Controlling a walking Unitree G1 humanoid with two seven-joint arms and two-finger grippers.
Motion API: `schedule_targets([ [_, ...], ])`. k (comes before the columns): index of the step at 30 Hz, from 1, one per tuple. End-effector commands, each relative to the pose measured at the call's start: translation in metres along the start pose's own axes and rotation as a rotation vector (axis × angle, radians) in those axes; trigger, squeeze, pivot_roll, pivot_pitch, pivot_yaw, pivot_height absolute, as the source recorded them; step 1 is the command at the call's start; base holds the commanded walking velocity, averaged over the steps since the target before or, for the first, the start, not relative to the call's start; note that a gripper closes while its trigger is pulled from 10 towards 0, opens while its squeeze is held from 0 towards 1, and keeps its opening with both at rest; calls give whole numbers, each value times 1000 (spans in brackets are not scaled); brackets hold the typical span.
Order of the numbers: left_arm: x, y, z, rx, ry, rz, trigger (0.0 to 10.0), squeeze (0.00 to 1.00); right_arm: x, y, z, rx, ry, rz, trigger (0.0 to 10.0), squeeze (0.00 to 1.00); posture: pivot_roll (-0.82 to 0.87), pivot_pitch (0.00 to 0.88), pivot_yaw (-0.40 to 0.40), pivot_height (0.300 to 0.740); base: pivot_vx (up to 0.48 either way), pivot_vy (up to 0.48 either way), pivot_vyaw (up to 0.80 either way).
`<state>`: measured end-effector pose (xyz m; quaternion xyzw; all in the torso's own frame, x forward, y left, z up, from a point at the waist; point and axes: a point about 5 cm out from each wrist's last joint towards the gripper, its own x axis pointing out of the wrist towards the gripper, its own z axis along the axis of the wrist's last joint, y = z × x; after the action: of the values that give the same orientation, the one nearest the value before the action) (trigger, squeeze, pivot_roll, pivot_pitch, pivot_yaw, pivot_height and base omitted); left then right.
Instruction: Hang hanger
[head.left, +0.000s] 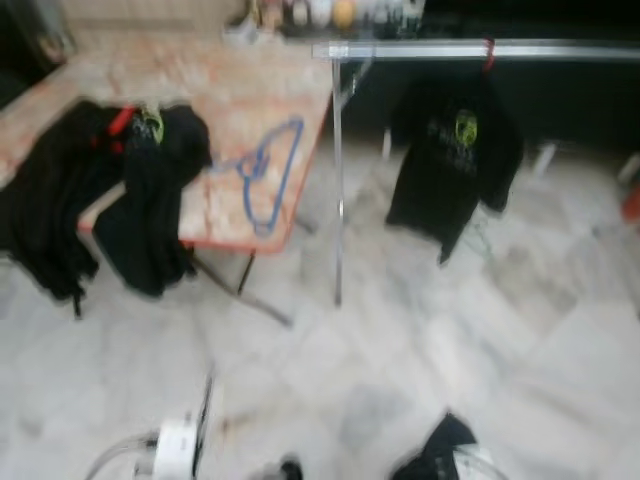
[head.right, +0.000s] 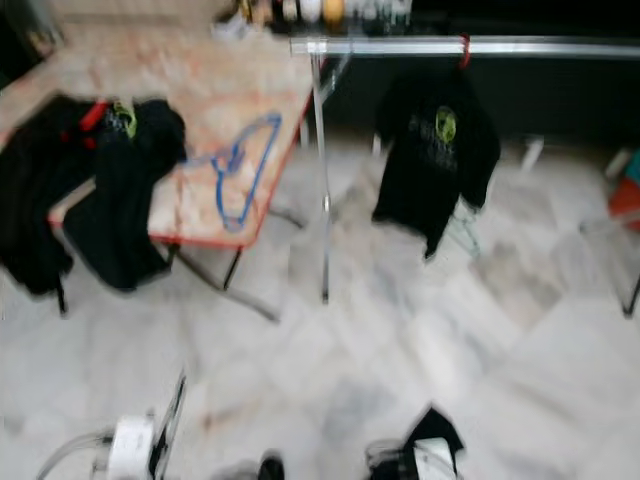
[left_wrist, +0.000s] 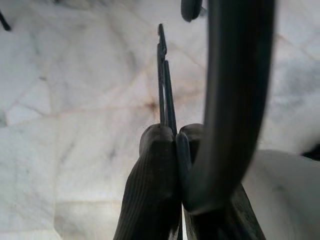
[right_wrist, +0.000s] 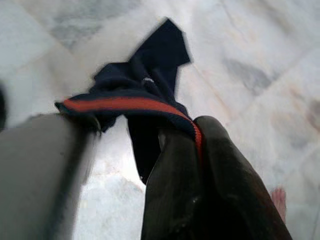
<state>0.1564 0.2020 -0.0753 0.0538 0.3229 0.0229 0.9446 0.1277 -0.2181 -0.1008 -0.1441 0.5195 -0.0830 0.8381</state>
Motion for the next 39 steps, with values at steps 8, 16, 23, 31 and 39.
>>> schedule_targets([
  [8,0,6,0,8,4,10,10000,0,-1,5,-3,8,8,9,10000,0,33,94,-3,740,-304,0,0],
  [16,0,6,0,9,7,11,10000,0,-1,6,-2,10,6,8,10000,0,35,94,-2,740,-305,0,0],
  [23,0,7,0,9,8,12,10000,0,-1,6,-2,11,6,7,10000,0,34,94,-2,740,-303,0,0],
  [31,0,7,-1,12,9,12,10000,0,-1,6,-3,11,6,5,10000,0,35,95,-2,740,-224,0,0],
  [39,0,8,-2,28,19,20,10000,0,-2,6,-3,13,-3,8,10000,0,34,95,1,740,0,0,0],
])
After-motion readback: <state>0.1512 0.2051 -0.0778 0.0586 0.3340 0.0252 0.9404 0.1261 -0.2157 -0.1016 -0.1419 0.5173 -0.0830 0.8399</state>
